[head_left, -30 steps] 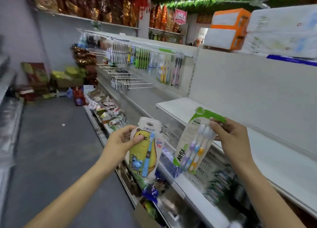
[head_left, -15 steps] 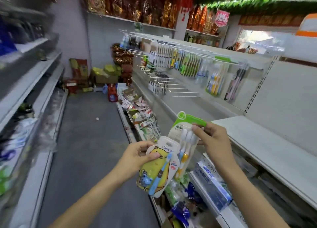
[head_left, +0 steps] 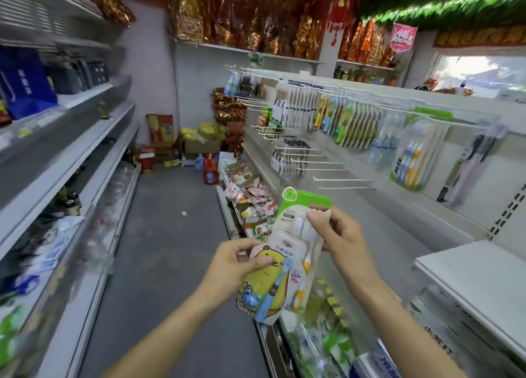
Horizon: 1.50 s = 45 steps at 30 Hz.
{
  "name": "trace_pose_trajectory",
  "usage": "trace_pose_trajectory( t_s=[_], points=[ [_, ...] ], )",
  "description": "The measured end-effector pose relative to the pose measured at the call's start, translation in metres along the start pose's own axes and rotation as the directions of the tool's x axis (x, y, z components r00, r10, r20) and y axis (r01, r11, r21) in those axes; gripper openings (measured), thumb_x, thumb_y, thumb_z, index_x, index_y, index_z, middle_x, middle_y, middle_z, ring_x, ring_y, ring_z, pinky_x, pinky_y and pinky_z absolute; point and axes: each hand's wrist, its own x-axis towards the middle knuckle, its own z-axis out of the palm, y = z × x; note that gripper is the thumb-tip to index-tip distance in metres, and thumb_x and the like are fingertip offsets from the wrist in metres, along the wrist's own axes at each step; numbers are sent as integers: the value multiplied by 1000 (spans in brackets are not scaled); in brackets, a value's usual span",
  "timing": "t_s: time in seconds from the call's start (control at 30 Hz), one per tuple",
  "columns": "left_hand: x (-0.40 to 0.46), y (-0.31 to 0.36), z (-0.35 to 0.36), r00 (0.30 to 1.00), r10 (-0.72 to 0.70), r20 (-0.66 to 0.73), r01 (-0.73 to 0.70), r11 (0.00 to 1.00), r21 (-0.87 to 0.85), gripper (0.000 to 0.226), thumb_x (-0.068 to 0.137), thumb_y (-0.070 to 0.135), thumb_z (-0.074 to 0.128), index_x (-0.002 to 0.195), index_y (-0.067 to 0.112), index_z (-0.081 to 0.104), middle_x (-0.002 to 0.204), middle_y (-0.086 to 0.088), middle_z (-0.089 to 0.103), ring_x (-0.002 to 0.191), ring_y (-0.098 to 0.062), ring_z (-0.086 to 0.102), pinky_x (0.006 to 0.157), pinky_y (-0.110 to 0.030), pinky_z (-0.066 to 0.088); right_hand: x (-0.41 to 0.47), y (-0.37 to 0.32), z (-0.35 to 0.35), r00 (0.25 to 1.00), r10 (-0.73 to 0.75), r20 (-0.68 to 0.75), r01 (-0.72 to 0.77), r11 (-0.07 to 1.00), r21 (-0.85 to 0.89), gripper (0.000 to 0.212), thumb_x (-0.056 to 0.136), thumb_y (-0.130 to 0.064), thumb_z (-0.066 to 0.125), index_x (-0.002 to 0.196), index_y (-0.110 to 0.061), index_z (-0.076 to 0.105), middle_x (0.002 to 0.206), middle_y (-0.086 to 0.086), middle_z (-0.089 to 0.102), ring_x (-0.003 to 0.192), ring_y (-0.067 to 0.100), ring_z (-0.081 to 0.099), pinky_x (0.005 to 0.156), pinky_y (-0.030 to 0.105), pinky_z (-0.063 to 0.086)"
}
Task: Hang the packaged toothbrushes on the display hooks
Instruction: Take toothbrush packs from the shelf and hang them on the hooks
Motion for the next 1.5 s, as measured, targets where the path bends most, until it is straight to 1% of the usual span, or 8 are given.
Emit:
trace_pose_trajectory(
  t_s=[0.1,0.3,0.53,0.7,0.93,1.13,1.3,1.5],
  points=[
    [47,4,-3,1000,19,-20,-19,1000,-3,21,83,1,73,104,-1,73,97,-16,77,87,-31,75,71,-28,60,38,13,-3,998,-32,62,29,999,37,30,85,-31,68,112,-18,70,107,-1,77,98,17,73,80,30,57],
    [127,2,6,999,43,-14,-43,999,-16,22,86,-1,69,108,-4,70,99,-16,77,82,-22,75,67,-23,58,103,37,-29,997,-63,32,62,997,40,33,85,-18,69,118,-14,67,107,4,77,99,22,74,84,34,59],
    [198,-14,15,1000,15,7,-14,997,-70,28,84,12,71,111,3,70,109,-17,74,102,-38,70,89,-50,58,137,64,-71,991,-19,-136,9,997,-74,28,91,-10,69,118,-17,69,108,3,77,102,24,73,94,51,55],
    [244,-19,32,997,25,75,-16,994,-113,24,81,14,73,104,6,73,101,-11,77,86,-23,73,67,-28,60,152,66,-95,961,-9,-278,-37,986,-160,26,90,-6,69,113,-19,71,106,-3,77,100,16,73,90,38,57],
    [313,-25,49,966,36,255,8,985,-170,28,72,16,74,98,7,74,94,-10,78,80,-18,73,66,-25,60,179,61,-111,885,-53,-463,-92,954,-285,23,91,-13,69,114,-17,70,106,0,77,98,19,74,88,49,59],
    [370,-22,42,913,37,406,43,981,-187,21,70,16,75,91,13,76,91,-8,78,78,-18,74,67,-26,61,206,47,-103,822,-135,-553,-94,925,-367,21,91,-16,69,112,-17,70,103,-2,77,96,15,74,81,34,60],
    [407,-23,34,873,28,487,82,976,-203,26,70,14,75,94,5,74,90,-12,78,74,-17,73,63,-23,59,231,34,-95,790,-211,-575,-94,886,-454,21,91,-17,69,112,-19,70,102,-4,78,95,12,74,75,26,58],
    [433,-30,24,823,24,568,106,975,-195,26,71,15,75,94,3,74,91,-13,77,76,-18,73,62,-23,58,257,29,-84,740,-255,-622,-118,862,-494,23,90,-19,70,113,-13,70,100,1,78,94,18,75,79,37,59]
  ],
)
